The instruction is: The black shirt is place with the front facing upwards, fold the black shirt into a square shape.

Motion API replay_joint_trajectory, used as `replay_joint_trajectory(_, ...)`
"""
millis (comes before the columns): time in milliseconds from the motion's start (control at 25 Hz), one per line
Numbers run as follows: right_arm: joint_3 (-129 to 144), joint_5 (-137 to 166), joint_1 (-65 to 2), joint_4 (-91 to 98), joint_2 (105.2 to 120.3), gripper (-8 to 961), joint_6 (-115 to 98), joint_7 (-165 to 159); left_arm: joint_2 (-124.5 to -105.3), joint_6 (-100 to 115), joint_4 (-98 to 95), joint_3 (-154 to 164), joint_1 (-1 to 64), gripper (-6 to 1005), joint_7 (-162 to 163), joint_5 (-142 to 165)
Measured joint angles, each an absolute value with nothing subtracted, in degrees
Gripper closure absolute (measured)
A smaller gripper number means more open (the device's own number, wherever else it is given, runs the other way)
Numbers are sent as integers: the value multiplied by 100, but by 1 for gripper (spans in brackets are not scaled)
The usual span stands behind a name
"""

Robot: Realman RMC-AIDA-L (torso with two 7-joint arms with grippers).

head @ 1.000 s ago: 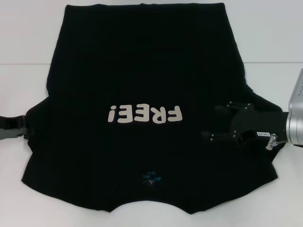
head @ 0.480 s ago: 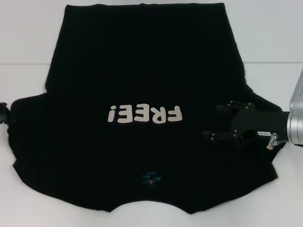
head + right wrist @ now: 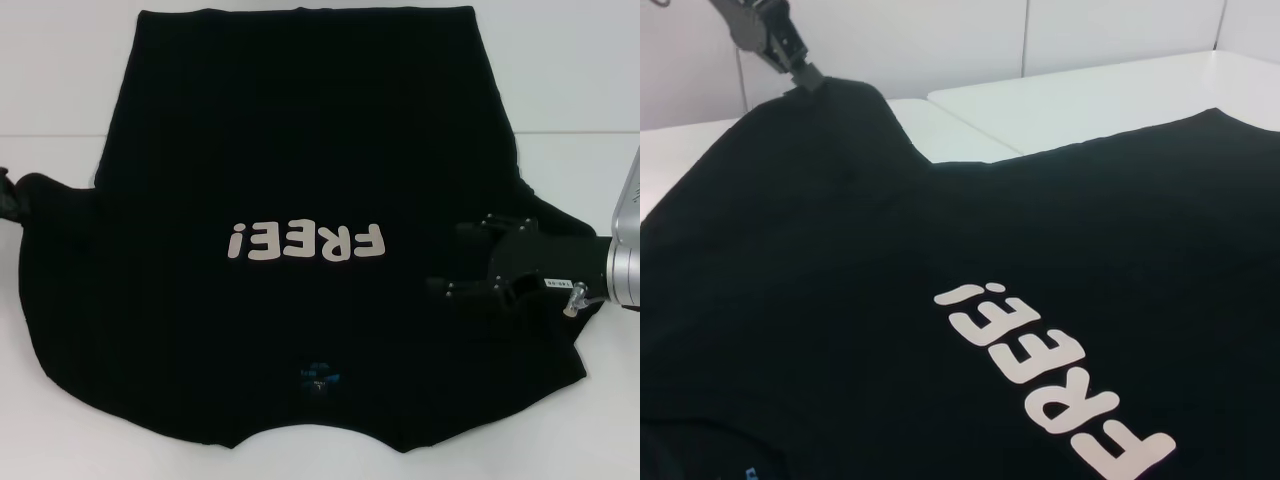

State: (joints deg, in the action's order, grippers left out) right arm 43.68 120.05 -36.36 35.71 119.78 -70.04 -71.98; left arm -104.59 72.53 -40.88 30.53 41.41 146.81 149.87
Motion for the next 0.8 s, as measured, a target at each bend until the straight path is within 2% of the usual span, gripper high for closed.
replay_joint_trajectory(280, 4368, 12005, -3622, 3559, 11984, 8, -7004, -7208, -10482, 7280, -4168, 3078, 4177, 998, 14673, 14988)
replay_joint_trajectory(800, 4380, 12006, -3617, 3568, 11987, 9, -7004, -7252, -10590, 7323, -4406, 3016, 3650, 999, 14613, 14632)
